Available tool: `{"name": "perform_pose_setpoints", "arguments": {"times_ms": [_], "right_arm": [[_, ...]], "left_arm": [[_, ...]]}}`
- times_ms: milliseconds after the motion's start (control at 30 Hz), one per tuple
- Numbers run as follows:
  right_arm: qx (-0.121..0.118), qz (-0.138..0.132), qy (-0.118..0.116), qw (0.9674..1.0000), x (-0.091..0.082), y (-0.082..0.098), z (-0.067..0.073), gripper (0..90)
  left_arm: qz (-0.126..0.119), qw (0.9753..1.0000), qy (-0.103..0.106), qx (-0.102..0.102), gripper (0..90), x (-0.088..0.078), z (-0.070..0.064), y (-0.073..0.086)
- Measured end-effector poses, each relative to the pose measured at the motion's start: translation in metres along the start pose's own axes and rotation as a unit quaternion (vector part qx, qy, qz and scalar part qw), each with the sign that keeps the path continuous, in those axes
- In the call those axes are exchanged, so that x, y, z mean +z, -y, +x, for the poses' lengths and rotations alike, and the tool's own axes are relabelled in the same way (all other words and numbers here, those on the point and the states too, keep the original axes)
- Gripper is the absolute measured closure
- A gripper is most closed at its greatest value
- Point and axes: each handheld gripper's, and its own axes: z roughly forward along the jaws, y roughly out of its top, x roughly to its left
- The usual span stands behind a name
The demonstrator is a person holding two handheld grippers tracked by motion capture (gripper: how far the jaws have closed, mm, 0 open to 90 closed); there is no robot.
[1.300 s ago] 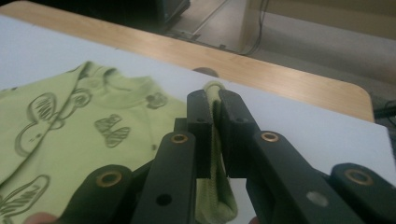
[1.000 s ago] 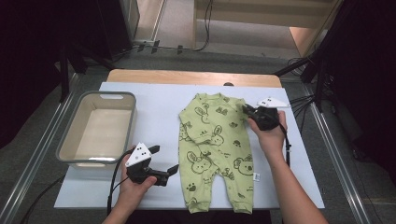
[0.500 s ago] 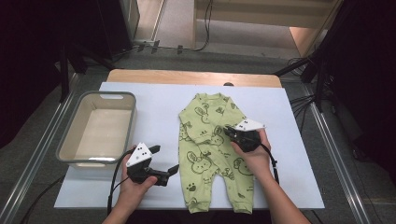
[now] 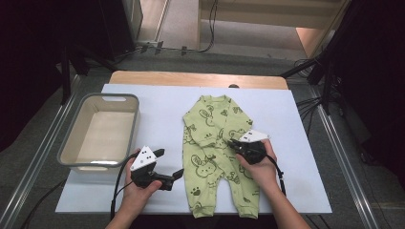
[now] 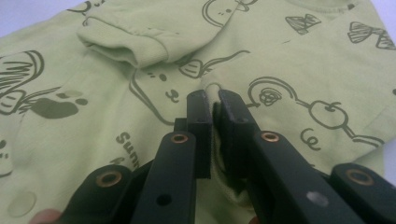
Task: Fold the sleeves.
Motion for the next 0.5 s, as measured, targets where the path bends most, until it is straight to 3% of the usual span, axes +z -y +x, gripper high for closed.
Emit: {"name": "perform_pose_setpoints", "arguments": {"times_ms": [233,333,500], "right_arm": [[0.008,0.012,-0.019,0.9997,-0.004,0.004,0.000,76.3],[0.026,0.010,-0.035,0.9990,-0.009,0.005,0.002,61.6],[0.041,-0.011,-0.034,0.9985,-0.023,0.010,0.006,39.6]], "left_arm": [[-0.001,1.0000,-0.001,-0.001,0.0,0.000,-0.001,0.001],[0.000,1.0000,-0.001,-0.002,0.0,0.000,-0.001,0.001],[0.000,1.0000,0.002,-0.002,0.0,0.001,-0.003,0.001]]}}
